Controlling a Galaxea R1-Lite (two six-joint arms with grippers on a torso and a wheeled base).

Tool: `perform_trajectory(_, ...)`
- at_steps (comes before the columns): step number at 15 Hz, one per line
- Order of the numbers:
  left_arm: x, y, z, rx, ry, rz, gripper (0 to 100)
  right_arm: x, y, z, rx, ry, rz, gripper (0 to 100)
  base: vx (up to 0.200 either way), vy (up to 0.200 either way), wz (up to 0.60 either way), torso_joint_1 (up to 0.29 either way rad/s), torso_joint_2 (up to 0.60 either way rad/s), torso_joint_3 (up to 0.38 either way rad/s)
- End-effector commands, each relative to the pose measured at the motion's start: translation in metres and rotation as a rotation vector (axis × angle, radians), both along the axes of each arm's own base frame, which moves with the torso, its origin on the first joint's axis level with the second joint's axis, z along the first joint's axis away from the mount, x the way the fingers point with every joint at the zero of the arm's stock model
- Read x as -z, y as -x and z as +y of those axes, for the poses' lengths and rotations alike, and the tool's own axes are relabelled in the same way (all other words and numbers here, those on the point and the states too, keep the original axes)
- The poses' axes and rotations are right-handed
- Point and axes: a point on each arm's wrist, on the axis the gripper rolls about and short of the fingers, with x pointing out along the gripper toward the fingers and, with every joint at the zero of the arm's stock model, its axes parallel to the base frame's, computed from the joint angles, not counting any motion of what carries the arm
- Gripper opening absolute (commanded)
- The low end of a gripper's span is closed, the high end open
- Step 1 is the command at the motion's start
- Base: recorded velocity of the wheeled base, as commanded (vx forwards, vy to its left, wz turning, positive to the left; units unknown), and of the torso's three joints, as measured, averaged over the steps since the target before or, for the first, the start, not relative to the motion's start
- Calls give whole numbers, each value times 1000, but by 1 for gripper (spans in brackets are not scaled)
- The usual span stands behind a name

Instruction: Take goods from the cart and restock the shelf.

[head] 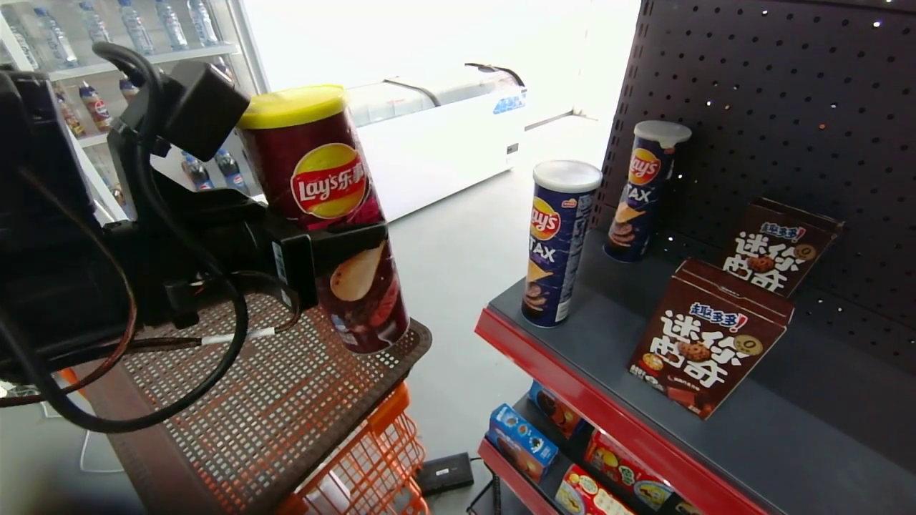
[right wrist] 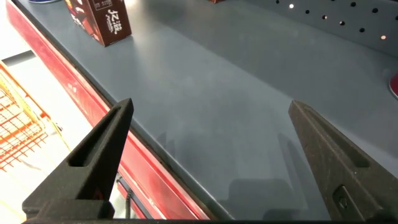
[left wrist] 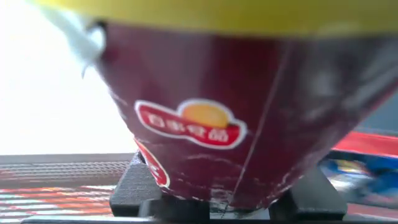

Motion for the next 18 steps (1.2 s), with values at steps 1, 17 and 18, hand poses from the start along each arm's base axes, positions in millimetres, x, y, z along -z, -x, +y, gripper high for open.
perform_trajectory(1,-1,16,-7,66,14,-5,0,0,0,0,0,0,0,100,0,0,0,0,0,0)
perform_trajectory(17,54,86,7,211,-78,131,0,0,0,0,-10,5,0,100,0,0,0,0,0,0)
perform_trajectory(18,54,85,7,208,-78,131,0,0,0,0,-10,3,0,100,0,0,0,0,0,0)
